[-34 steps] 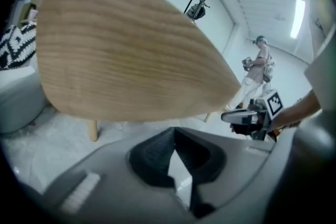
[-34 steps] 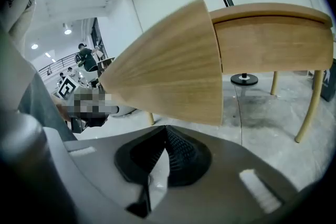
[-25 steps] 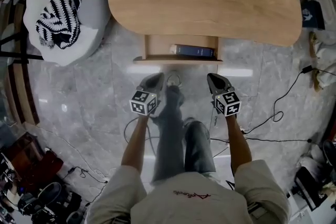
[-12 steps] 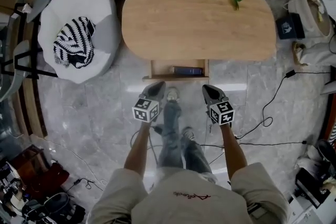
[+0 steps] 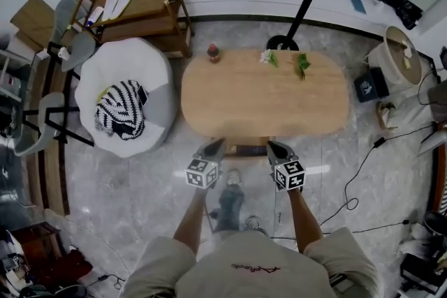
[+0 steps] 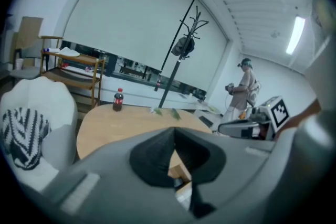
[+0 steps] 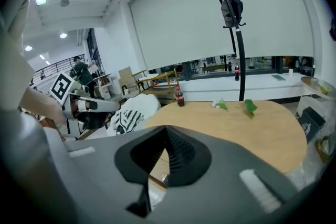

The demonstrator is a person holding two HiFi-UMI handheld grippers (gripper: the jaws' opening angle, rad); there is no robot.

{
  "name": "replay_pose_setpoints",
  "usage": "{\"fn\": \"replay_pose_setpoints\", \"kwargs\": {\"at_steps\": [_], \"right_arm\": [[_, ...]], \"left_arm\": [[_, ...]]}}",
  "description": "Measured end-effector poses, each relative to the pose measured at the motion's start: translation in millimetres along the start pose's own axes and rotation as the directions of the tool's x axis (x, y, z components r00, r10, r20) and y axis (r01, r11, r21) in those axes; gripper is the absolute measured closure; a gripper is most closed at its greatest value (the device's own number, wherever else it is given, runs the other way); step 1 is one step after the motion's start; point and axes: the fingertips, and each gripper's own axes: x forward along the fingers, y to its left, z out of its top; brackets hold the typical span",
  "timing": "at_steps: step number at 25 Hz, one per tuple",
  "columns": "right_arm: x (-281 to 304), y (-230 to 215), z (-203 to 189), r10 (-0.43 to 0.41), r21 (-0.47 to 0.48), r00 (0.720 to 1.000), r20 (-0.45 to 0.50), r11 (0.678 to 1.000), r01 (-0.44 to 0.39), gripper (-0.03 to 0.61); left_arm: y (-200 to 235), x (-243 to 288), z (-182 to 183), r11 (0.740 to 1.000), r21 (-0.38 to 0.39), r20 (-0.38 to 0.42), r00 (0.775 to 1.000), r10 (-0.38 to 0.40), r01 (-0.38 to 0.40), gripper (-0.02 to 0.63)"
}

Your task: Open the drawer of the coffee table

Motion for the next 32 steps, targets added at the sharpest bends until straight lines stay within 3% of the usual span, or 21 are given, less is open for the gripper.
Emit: {"fn": "replay_pose_setpoints", "kwargs": {"at_steps": [11, 19, 24, 32], "right_arm": [[-20.9, -4.5, 165.8, -0.009, -0.097, 0.987, 0.158, 0.995, 0.025, 0.575], [-57.4, 4.4, 269.8, -0.006, -0.169, 0.946, 0.323, 0.984, 0.064, 0.575], [-80.7, 10.1, 311.7, -0.01, -0.195, 0.918, 0.397, 0.976, 0.095, 0.575], [-94.4, 2.1, 342.2, 0.008, -0.214, 0.904, 0.428, 0.972, 0.093, 0.575]], "left_arm": [[-13.6, -17.8, 184.5, 0.989, 0.142, 0.158, 0.987, 0.007, -0.03, 0.614], [-29.9, -38.1, 275.4, 0.97, 0.237, 0.258, 0.966, -0.011, -0.052, 0.614], [-47.2, -44.0, 314.5, 0.952, 0.302, 0.297, 0.954, -0.04, -0.055, 0.614], [-63.4, -44.7, 331.4, 0.951, 0.302, 0.319, 0.947, -0.031, -0.071, 0.614]]}}
